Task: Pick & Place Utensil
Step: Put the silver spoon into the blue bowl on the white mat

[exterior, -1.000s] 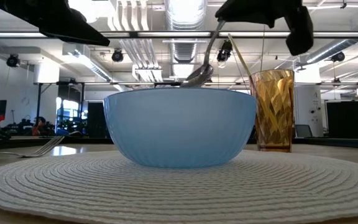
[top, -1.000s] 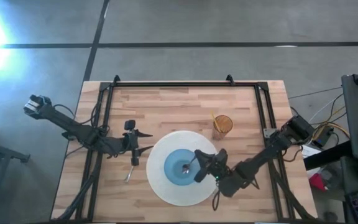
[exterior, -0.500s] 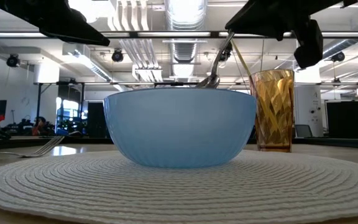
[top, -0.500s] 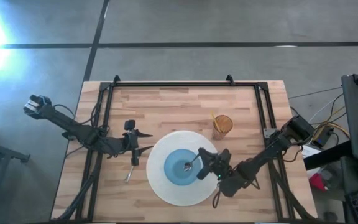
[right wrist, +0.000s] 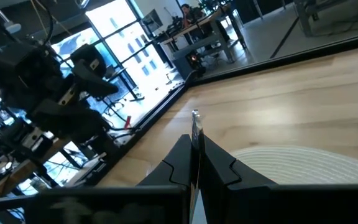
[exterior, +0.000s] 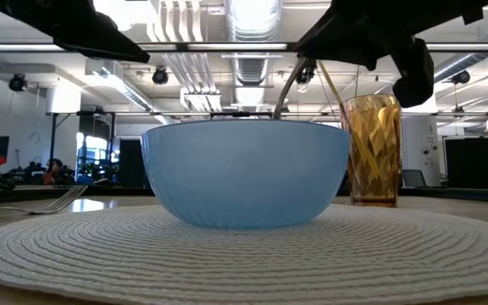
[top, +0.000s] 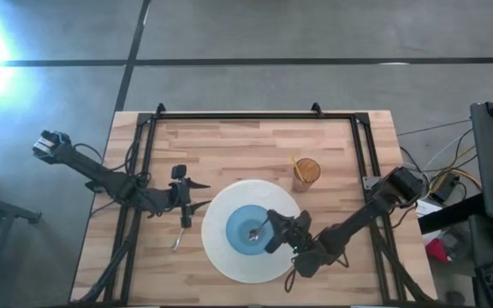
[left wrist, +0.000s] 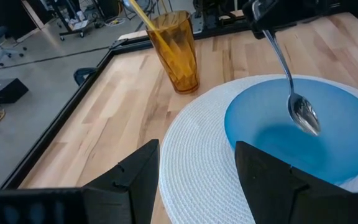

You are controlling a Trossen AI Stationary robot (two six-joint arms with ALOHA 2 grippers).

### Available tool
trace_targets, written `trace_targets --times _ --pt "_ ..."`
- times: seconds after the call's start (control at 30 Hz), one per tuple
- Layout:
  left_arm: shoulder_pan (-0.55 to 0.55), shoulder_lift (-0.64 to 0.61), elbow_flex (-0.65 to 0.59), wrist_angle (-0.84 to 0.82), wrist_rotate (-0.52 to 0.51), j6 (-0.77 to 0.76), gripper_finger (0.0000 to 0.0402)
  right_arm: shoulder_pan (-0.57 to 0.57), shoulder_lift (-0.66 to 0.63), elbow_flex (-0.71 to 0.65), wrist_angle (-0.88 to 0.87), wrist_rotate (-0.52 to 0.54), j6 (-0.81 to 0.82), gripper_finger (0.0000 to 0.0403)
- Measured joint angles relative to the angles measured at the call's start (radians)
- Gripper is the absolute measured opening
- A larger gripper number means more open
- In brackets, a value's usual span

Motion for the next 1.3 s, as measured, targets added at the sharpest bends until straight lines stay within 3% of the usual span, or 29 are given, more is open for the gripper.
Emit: trace_targets --times 0.47,1.3 --pt "0.000 0.000 0.000 0.000 0.000 -0.010 0.0204 -0.001 0.114 0.077 0.000 0.049 0.021 0.0008" --pt "0.000 0.000 0.000 0.000 0.000 -0.009 0.0204 -0.007 0.116 0.062 -0.009 0.038 0.041 0.0008"
